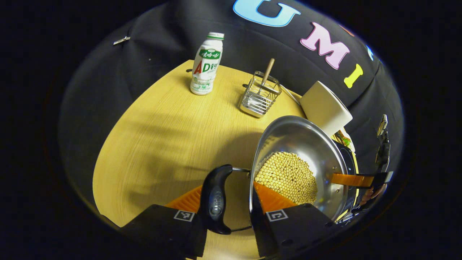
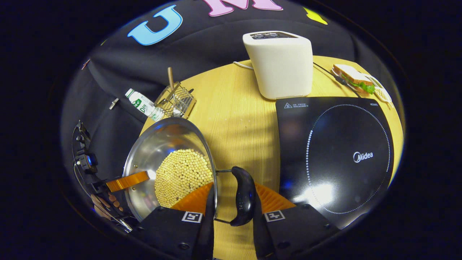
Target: First push the handle of the pot to place it horizontally, then grasp the pot with both hands and set it on the induction cooktop.
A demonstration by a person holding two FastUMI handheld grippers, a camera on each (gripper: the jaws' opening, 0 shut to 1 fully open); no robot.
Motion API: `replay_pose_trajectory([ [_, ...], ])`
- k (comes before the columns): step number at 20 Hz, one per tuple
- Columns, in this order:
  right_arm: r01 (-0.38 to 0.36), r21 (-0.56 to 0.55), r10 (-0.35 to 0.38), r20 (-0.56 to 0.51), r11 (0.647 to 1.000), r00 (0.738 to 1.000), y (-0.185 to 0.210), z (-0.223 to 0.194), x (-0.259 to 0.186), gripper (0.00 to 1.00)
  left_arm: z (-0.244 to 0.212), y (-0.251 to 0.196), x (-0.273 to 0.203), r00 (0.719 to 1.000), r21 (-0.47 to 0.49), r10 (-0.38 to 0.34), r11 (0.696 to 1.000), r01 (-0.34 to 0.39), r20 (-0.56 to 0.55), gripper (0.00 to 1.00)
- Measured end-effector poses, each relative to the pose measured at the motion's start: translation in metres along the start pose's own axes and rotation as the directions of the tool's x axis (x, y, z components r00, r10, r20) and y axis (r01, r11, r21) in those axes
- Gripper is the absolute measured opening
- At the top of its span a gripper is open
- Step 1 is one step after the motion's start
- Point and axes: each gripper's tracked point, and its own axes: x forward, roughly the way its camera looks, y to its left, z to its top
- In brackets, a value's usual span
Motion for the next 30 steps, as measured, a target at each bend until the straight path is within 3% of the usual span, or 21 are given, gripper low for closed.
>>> replay_pose_trajectory([
  [7, 0.016, 0.024, -0.017, 0.052, 1.0, 0.999, -0.046, 0.03, -0.068, 0.47, 0.013, -0.077, -0.023, 0.999, 0.043, -0.039, 0.998, 0.039, 0.016, 0.57],
  [17, 0.085, 0.109, -0.096, 0.099, 0.99, 0.99, -0.167, 0.059, -0.139, 0.47, 0.015, -0.218, 0.001, 0.991, 0.119, -0.13, 0.984, 0.13, -0.007, 0.57],
  [23, 0.107, 0.144, -0.121, 0.093, 0.984, 0.988, -0.232, 0.07, -0.15, 0.47, 0.008, -0.282, 0.03, 0.989, 0.134, -0.144, 0.98, 0.148, -0.036, 0.57],
  [24, 0.112, 0.149, -0.126, 0.09, 0.983, 0.988, -0.242, 0.072, -0.15, 0.42, 0.005, -0.291, 0.036, 0.989, 0.132, -0.144, 0.98, 0.148, -0.04, 0.57],
  [27, 0.122, 0.165, -0.137, 0.082, 0.979, 0.987, -0.272, 0.075, -0.15, 0.47, -0.001, -0.316, 0.052, 0.988, 0.131, -0.146, 0.98, 0.151, -0.045, 0.57],
  [28, 0.124, 0.165, -0.138, 0.078, 0.978, 0.987, -0.281, 0.075, -0.148, 0.42, -0.003, -0.322, 0.058, 0.988, 0.131, -0.145, 0.98, 0.15, -0.047, 0.57],
  [29, 0.125, 0.167, -0.139, 0.074, 0.978, 0.988, -0.289, 0.077, -0.145, 0.47, -0.005, -0.329, 0.063, 0.988, 0.131, -0.144, 0.98, 0.149, -0.048, 0.57],
  [30, 0.124, 0.168, -0.138, 0.071, 0.978, 0.988, -0.295, 0.078, -0.143, 0.42, -0.007, -0.332, 0.069, 0.989, 0.127, -0.141, 0.981, 0.146, -0.053, 0.57],
])
